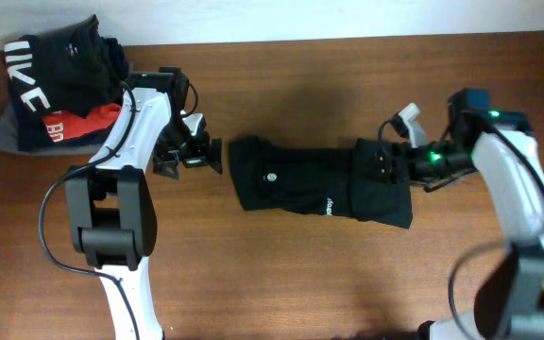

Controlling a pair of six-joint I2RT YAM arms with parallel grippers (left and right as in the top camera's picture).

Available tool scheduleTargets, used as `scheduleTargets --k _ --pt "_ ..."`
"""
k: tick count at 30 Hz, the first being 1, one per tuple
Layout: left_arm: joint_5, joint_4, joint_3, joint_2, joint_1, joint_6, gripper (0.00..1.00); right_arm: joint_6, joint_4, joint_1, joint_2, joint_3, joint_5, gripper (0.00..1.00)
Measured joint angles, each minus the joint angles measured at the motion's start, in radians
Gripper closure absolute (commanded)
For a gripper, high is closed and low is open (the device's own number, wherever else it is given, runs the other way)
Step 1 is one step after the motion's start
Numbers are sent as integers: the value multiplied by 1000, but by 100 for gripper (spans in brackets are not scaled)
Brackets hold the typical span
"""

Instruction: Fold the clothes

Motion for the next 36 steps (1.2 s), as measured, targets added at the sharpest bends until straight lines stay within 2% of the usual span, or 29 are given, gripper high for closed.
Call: scheduleTargets --k 7,15,23,30,36 --pt "34 72 -116 0 -17 20 1 3 -129 0 -116 2 1 1" --pt "233 238 -257 -47 -14 82 1 5 -167 0 -145 2 14 1" --pt "436 311 -305 -52 -14 124 1 5 -188 0 -145 1 45 1" --pt "535 387 -340 -52 -33 121 1 4 -196 0 -145 1 45 1" --pt "574 464 -357 -53 -76 69 1 -11 -200 0 -145 1 45 1"
